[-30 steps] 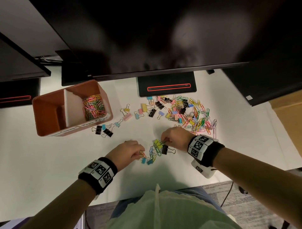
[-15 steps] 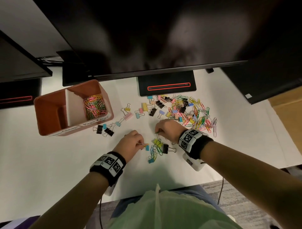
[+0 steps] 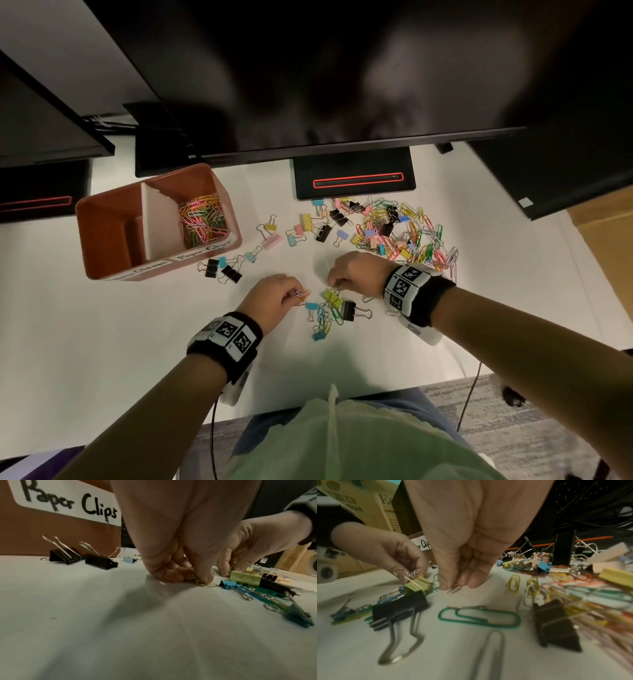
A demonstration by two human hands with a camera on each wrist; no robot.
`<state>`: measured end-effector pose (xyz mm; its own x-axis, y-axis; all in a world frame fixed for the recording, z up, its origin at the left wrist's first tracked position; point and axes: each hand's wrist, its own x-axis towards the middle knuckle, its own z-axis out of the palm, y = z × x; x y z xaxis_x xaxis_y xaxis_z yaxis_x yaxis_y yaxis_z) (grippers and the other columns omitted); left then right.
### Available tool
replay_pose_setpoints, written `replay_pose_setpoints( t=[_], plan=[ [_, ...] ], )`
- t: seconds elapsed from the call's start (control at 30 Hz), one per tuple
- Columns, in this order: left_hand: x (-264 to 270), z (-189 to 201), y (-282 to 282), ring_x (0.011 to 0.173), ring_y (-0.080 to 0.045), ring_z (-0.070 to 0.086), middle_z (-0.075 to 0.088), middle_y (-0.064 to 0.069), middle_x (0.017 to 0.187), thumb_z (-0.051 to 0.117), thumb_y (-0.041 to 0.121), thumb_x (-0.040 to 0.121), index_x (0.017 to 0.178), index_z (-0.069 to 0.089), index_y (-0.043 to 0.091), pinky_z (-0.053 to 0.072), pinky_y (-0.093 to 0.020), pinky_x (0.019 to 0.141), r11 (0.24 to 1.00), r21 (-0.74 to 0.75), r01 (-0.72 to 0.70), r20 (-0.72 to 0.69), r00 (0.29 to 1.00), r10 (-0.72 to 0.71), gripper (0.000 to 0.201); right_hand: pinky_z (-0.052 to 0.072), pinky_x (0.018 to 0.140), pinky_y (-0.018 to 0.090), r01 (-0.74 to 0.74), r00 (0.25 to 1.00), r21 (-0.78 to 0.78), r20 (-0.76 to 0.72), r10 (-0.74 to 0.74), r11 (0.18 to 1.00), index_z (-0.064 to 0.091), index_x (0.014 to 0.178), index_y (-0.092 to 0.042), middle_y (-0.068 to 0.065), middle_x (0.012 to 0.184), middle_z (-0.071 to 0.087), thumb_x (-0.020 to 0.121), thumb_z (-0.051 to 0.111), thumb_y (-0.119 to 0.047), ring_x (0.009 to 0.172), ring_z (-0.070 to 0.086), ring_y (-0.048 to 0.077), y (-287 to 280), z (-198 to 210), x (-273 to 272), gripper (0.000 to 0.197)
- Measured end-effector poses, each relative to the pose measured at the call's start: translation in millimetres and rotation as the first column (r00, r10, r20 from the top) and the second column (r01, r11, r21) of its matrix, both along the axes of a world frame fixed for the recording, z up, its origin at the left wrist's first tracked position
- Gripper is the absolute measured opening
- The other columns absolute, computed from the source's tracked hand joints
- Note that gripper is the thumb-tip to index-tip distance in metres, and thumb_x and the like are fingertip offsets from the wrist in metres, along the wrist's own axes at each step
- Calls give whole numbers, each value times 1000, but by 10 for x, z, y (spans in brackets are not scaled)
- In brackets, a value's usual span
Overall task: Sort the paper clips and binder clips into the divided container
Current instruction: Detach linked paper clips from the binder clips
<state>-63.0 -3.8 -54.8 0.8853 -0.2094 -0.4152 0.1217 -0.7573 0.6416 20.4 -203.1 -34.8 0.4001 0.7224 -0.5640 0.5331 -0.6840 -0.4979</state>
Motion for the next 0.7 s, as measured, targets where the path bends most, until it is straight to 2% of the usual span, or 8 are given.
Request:
replay_pose_setpoints(
  t=[0.17,0.3,0.43,0.53,0.63,0.7],
  plan=[
    [10,-41,10,80,-16,51,52,1,84,59,18,87,97,63,9,46,-30,76,998,51,32,-20,999,-31,15,48,88,38,-21,998,27,67,19,999,68,103,-10,10,111,52,90,54,-13,98,55,29,-5,-24,-3,19],
    [-2,-56,31,77,-16,51,53,0,82,59,20,88,92,63,9,42,-26,71,1000,31,4,-16,1000,-3,13,47,86,39,-83,991,48,110,78,995,67,100,-8,11,105,61,92,49,-9,99,53,28,-31,-66,-23,20],
    [-19,-65,43,75,-18,52,56,-4,81,61,16,86,88,62,7,40,-24,69,999,2,-53,6,999,53,10,46,89,37,-46,993,32,110,42,998,64,105,-11,10,105,64,93,49,-14,102,53,27,-48,-91,-30,20],
    [-29,-22,74,75,-17,54,58,-4,83,62,14,85,90,62,7,39,-19,67,993,-31,-112,15,993,113,9,43,90,34,5,995,6,98,-6,1000,61,111,-12,11,110,61,94,47,-17,107,51,26,-56,-102,-56,22],
    [-38,112,134,78,-17,58,61,-4,85,63,14,84,92,63,9,43,-18,70,987,-60,-151,40,987,153,9,42,91,33,3,994,-18,113,-1,1000,61,113,-12,10,114,60,96,45,-18,110,50,26,-46,-113,-76,24],
    [-34,253,210,78,-12,59,63,-2,86,64,16,84,93,64,13,45,-18,70,978,-89,-188,67,979,195,9,42,92,34,-1,994,-47,109,6,999,61,113,-12,10,114,60,96,45,-17,110,51,26,-32,-102,-65,24]
  ],
)
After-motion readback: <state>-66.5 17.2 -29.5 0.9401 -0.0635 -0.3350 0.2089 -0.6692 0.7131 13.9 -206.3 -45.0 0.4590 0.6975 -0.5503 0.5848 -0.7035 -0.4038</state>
